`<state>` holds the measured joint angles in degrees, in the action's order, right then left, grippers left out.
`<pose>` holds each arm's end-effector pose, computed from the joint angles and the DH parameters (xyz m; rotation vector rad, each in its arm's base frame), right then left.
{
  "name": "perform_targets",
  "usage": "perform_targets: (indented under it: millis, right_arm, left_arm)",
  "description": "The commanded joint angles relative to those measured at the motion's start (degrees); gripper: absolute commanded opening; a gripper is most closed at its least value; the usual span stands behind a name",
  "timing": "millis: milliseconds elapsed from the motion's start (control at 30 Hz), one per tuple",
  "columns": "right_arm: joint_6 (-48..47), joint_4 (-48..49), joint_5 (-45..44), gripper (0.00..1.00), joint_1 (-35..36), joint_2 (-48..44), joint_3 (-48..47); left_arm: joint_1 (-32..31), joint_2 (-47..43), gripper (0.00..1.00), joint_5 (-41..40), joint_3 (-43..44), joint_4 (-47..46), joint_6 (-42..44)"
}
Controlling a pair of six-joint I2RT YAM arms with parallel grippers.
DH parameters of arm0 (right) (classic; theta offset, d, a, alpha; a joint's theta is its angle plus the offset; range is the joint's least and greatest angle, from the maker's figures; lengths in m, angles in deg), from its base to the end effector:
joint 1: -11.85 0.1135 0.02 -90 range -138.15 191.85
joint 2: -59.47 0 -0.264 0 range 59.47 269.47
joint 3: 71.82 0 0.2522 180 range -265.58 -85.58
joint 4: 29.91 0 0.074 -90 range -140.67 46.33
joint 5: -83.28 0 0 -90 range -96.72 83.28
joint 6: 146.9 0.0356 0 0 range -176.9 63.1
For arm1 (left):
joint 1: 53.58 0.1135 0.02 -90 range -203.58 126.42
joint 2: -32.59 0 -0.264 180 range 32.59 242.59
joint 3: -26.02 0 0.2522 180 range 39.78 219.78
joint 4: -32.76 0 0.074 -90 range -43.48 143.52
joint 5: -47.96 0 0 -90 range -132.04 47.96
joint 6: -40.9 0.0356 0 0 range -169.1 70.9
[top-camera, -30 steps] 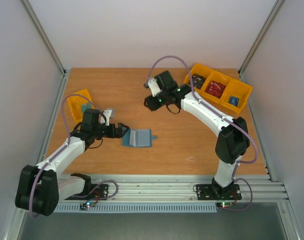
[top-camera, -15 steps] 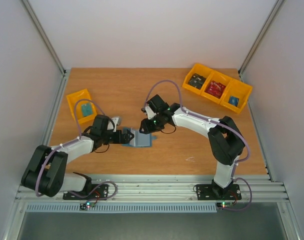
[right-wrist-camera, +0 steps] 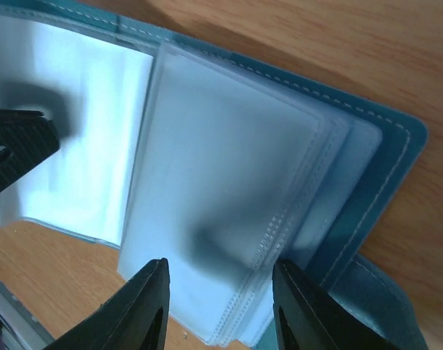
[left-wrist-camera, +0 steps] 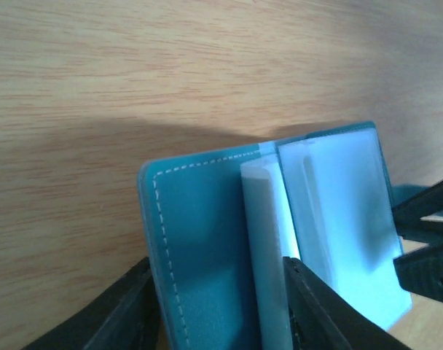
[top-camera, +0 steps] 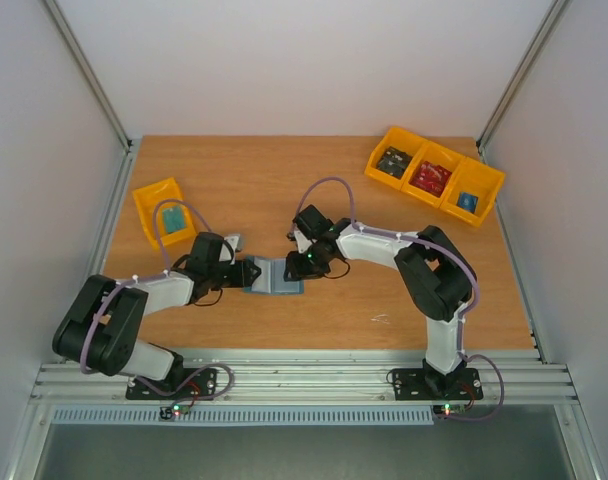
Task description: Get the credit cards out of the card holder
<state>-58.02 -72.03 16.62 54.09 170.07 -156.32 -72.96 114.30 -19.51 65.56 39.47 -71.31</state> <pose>0.2711 0.2652 0.1506 -1.1528 2.5948 0.7403 0.2211 -0.0922 0.1249 0.1245 2.4949 -0.7956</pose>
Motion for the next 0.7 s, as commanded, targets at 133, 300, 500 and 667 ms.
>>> perform_targets:
  millis: [133, 300, 500, 667]
  right_arm:
    - [0.62, 5.19, 4.03, 0.37, 0.48, 2.41, 0.16]
    - [-0.31, 7.09, 7.97, 0.37, 0.51, 3.86, -1.37]
    - [-1.2, 7.22, 9.43, 0.3, 0.74, 5.09, -4.23]
    - [-1.96, 7.55, 11.9, 0.28, 0.79, 5.97, -5.59]
  left_arm:
    - [-0.47, 2.92, 0.26, -2.17, -0.37, -5.23, 0.12]
    - [-0.68, 2.36, 0.01, -0.77, -1.36, -7.71, 0.52]
    - [-0.97, 1.03, 0.0, -4.67, -2.75, -8.44, -0.19]
    - [-0.93, 0.9, 0.0, -4.93, -3.06, -9.12, -0.11]
